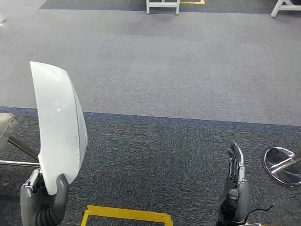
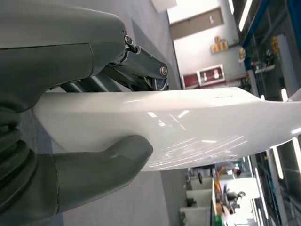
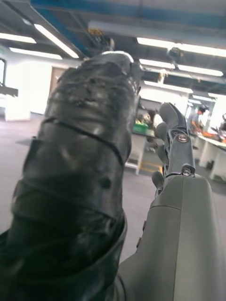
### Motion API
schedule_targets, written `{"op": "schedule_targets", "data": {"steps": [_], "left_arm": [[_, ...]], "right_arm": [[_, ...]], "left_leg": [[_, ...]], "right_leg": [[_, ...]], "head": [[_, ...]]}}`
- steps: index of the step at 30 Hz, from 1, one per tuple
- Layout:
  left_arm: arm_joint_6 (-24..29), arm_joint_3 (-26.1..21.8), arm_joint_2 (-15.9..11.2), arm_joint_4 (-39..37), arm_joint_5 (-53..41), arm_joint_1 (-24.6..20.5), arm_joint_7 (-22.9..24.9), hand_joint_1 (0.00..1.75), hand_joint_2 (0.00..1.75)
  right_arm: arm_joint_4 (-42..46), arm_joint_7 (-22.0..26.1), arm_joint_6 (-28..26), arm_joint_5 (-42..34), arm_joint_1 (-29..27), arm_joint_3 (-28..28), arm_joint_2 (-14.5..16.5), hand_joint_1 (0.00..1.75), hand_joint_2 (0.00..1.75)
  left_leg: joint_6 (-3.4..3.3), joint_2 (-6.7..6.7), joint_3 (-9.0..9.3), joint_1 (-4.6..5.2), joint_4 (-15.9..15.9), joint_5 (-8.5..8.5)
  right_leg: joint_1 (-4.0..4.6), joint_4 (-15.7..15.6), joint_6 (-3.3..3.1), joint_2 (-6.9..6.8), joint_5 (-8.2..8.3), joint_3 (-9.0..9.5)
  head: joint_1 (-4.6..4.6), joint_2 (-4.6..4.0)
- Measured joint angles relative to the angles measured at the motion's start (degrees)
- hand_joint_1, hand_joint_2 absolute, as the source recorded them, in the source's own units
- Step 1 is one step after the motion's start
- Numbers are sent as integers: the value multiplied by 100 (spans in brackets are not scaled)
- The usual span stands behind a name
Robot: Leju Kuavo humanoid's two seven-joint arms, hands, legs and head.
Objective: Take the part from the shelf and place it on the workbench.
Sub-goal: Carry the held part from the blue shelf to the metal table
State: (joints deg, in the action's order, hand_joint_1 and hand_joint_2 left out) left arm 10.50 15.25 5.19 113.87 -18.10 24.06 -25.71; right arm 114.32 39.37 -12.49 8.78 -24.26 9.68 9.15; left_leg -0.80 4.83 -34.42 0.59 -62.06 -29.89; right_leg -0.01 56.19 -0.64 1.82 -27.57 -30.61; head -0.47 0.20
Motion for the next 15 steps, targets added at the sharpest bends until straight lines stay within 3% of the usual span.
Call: {"op": "schedule_targets", "data": {"steps": [2,3,4,5,6,8,10,12,13,15], "left_arm": [[5,16,-5,0,-7,-13,-6,175,175],[16,19,-8,-1,-19,-13,-9,175,175],[40,22,-11,-1,-38,-9,-16,175,175],[75,27,-17,-1,-67,-7,-25,175,175],[119,38,-25,-1,-105,-7,-34,175,175],[207,73,-44,5,-201,-16,-37,175,175],[285,132,-61,13,-305,-31,-20,175,175],[357,204,-84,16,-382,-40,4,175,175],[396,244,-96,17,-405,-43,13,175,175],[491,327,-113,20,-421,-73,19,175,175]], "right_arm": [[-3,-6,-20,9,5,39,-19,0,0],[-8,-17,-32,9,6,49,-29,0,0],[-15,-35,-52,5,9,58,-38,0,0],[-25,-54,-71,-7,13,69,-44,0,0],[-34,-69,-86,-31,18,81,-49,0,0],[-51,-66,-89,-97,26,109,-62,0,0],[-60,-40,-76,-139,42,148,-89,0,0],[-62,-27,-54,-154,74,211,-126,0,0],[-62,-28,-43,-157,98,251,-147,0,0],[-62,-31,-28,-159,149,330,-201,0,0]], "left_leg": [[61,-319,-357,-20,-722,-350],[89,-380,-510,-43,-1019,-444],[112,-410,-579,-65,-1143,-434],[130,-433,-528,-84,-1032,-312],[140,-486,-366,-98,-711,-110],[111,-757,35,-82,67,199],[36,-905,203,-43,414,266],[-40,-781,192,-27,435,276],[-74,-724,198,-35,455,289],[-145,-603,217,-68,495,322]], "right_leg": [[11,-13,-17,-194,-25,33],[13,-10,-17,-293,-41,41],[12,-6,-11,-387,-60,52],[8,-3,0,-471,-78,67],[4,1,16,-549,-100,90],[16,13,68,-675,-150,137],[39,23,126,-772,-188,171],[41,16,180,-870,-212,198],[30,39,212,-849,-248,193],[0,388,268,-581,-478,36]], "head": [[-19,0],[-18,0],[-20,1],[-19,1],[-20,1],[-17,0],[-5,0],[2,0],[6,0],[34,-1]]}}
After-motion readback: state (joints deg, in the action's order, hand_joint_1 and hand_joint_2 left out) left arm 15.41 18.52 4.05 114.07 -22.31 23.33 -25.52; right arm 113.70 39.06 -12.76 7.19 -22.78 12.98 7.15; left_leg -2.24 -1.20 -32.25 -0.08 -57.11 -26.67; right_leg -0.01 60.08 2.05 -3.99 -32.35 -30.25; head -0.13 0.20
